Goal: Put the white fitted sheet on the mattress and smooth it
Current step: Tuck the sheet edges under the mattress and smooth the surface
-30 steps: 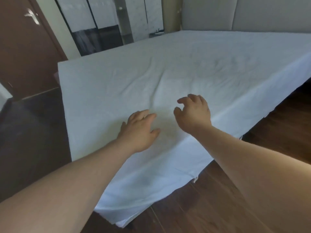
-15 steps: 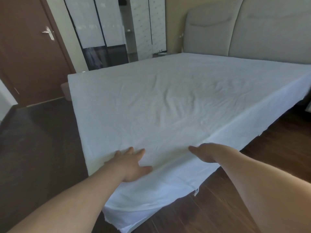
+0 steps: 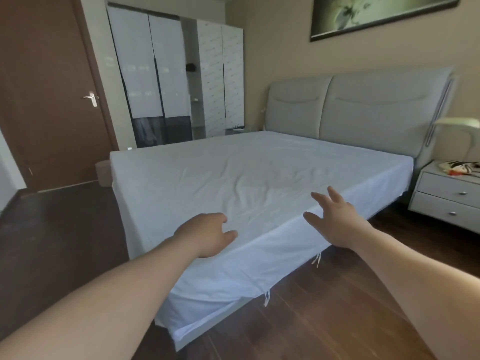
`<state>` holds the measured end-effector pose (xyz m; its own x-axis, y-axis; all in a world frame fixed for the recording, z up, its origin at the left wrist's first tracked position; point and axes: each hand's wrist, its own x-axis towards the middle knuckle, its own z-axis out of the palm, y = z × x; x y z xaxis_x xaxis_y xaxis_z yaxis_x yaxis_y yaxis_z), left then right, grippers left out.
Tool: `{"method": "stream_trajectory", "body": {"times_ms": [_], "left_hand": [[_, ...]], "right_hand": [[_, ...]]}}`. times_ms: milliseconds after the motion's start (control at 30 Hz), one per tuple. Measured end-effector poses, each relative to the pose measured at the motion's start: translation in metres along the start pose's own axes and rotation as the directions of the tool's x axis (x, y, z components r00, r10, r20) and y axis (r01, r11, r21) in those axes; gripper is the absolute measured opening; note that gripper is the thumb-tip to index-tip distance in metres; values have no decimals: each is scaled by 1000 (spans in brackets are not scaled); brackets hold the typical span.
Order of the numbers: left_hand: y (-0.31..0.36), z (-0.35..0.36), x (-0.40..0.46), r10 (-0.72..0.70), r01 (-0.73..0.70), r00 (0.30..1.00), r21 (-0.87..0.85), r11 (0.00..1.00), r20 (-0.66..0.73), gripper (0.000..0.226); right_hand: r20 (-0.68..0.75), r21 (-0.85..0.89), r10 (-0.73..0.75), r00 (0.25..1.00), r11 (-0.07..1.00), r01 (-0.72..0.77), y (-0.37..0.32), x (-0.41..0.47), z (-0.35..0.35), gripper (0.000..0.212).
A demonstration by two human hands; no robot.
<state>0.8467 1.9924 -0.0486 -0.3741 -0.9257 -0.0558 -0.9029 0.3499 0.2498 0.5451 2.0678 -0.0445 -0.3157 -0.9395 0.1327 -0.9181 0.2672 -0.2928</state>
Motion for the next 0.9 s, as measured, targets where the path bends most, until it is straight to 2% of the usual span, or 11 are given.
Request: {"method": "stream_trajectory", "body": {"times_ms": [200,400,533,700,833,900], "left_hand": [[76,-36,-28,125,-122,991,80,989,-36,69],[119,-20,11,154,-155,988,139,978,23,71],[128,21,105,104,-113,992,141,984,67,71],[130,76,264,16,-22,997,87,996,79,71],[119,107,339,-53,45,993,69,997,110,71],[115,117,369,-56,48,988,58,997,144,73]], "right_hand": [[-106,-67,13,994,998,-20,44,-51,-83,67],[-99,-51,40,994,998,-45,84,-25,-94,65],[-49,-102,13,999,995,-18,114,50,-36,64],[161,-184,104,981,980,-74,167,174,71,66],[252,-148,198,947,975,-164,195,232,115,67],[269,-152,186,945,977,-149,205,257,123,68]]}}
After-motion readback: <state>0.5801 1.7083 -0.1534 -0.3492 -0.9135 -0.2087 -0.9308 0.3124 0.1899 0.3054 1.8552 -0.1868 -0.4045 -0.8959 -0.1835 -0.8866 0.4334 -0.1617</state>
